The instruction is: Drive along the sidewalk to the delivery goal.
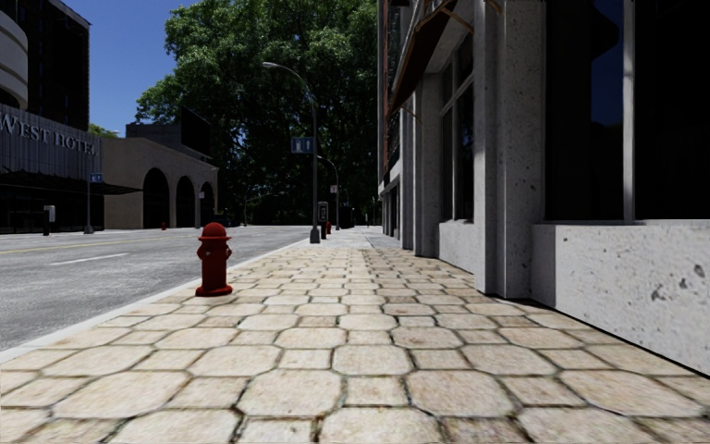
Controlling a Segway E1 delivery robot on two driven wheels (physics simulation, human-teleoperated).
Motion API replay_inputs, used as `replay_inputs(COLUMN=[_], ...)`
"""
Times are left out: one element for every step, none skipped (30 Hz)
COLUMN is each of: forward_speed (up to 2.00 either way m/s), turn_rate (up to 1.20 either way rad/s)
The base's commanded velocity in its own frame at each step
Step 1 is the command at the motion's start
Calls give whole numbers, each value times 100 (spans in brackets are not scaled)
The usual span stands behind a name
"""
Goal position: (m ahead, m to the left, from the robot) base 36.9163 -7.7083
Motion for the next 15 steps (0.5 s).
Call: replay_inputs(forward_speed=[200,200,200,200,200,200,200,200,200,200,200,200,200,200,200], turn_rate=[0,0,0,0,0,0,0,0,0,0,0,0,0,0,0])
